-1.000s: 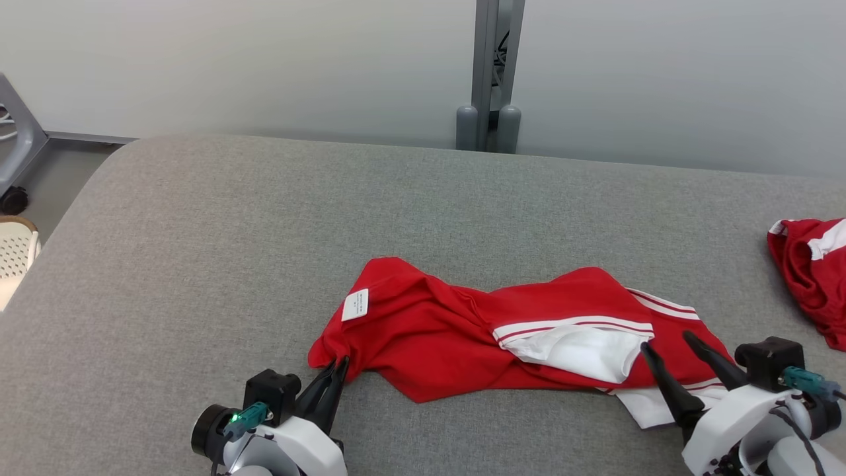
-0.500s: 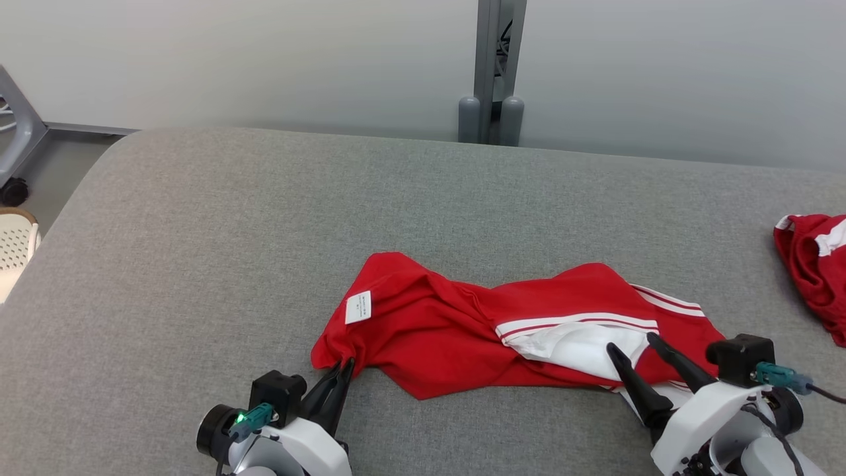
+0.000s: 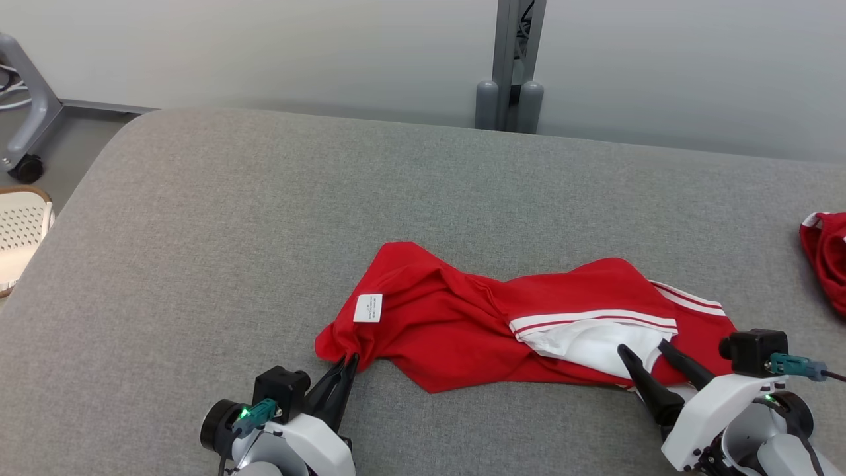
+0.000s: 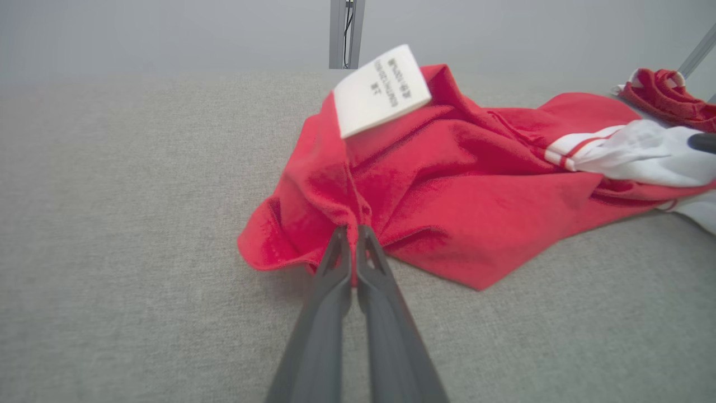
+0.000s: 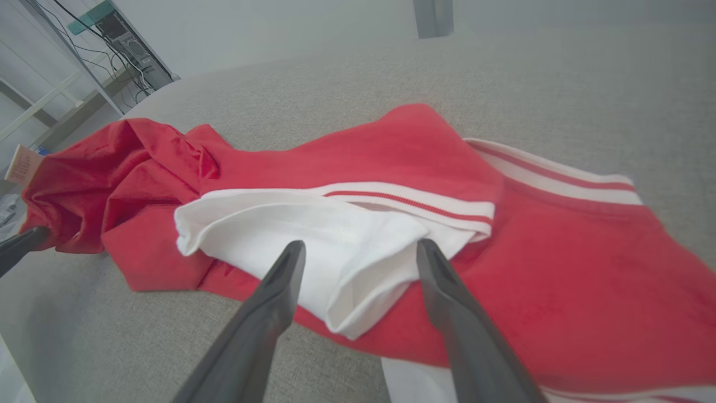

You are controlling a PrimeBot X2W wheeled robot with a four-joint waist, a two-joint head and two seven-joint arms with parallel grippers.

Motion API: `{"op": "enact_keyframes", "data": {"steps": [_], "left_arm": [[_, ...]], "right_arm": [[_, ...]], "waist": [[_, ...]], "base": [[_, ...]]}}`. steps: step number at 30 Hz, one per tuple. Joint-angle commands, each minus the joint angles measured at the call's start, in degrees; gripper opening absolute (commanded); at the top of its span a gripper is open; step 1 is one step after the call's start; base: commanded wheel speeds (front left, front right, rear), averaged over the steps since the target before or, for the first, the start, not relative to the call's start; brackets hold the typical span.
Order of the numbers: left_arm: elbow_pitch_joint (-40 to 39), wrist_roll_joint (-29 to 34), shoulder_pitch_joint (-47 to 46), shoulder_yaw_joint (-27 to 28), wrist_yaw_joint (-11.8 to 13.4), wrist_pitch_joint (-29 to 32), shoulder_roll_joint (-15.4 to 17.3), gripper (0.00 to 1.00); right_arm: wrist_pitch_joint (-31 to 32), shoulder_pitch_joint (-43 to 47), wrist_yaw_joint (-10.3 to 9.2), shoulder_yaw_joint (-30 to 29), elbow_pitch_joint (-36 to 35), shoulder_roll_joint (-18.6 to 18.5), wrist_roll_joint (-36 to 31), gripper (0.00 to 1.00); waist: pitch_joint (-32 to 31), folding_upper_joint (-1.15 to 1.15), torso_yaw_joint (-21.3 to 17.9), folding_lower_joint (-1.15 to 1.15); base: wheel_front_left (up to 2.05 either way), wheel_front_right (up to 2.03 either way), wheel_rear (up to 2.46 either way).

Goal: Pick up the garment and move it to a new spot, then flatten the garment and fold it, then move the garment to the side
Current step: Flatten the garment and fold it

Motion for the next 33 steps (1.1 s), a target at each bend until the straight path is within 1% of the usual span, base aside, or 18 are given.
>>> {"op": "enact_keyframes", "data": {"steps": [1,13,14,15,16,17,28,33], "left_arm": [[-0.2,0.1,-0.9,0.1,-0.1,-0.3,0.3,0.00],[0.0,-0.1,-1.5,-0.4,-0.1,-0.3,0.2,0.00],[0.0,0.0,-1.6,-0.4,-0.1,-0.3,0.2,0.00],[0.0,0.0,-1.7,-0.5,-0.1,-0.3,0.2,0.00],[0.1,0.0,-1.8,-0.4,-0.1,-0.3,0.1,0.00],[0.1,0.0,-1.8,-0.4,-0.1,-0.3,0.2,0.00],[0.6,-0.1,-1.3,-0.5,-0.1,-0.3,0.2,0.00],[0.7,-0.3,-1.1,-0.2,-0.1,-0.3,0.4,0.00]], "right_arm": [[0.2,0.3,0.02,-0.5,-0.5,-0.3,0.2,1.00],[0.5,-1.6,0.02,-2.1,-0.2,0.2,-0.3,1.00],[0.5,-1.6,0.02,-2.2,-0.1,0.2,-0.3,0.97],[0.6,-1.6,0.02,-2.2,0.0,0.3,-0.4,0.42],[0.6,-1.6,0.02,-2.2,0.1,0.3,-0.4,0.12],[0.7,-1.7,0.02,-2.2,0.2,0.3,-0.5,0.00],[-0.7,-1.5,0.02,-2.2,0.5,0.1,-0.7,0.00],[-2.7,-2.0,0.02,-2.8,0.0,-0.5,-1.9,0.00]], "waist": [[0.3,0.00,0.2,0.00],[1.7,0.00,1.0,0.00],[1.8,0.00,1.1,0.00],[1.8,0.00,1.1,0.00],[1.9,0.00,1.1,0.00],[1.9,0.00,1.1,0.00],[0.9,0.00,0.6,0.00],[0.3,0.00,0.3,0.00]], "base": [[0.00,0.00,0.00],[0.00,0.00,0.00],[0.00,0.00,0.00],[0.00,0.00,0.00],[0.00,0.00,0.00],[0.00,0.00,0.00],[0.00,0.00,0.00],[0.00,0.00,0.00]]}}
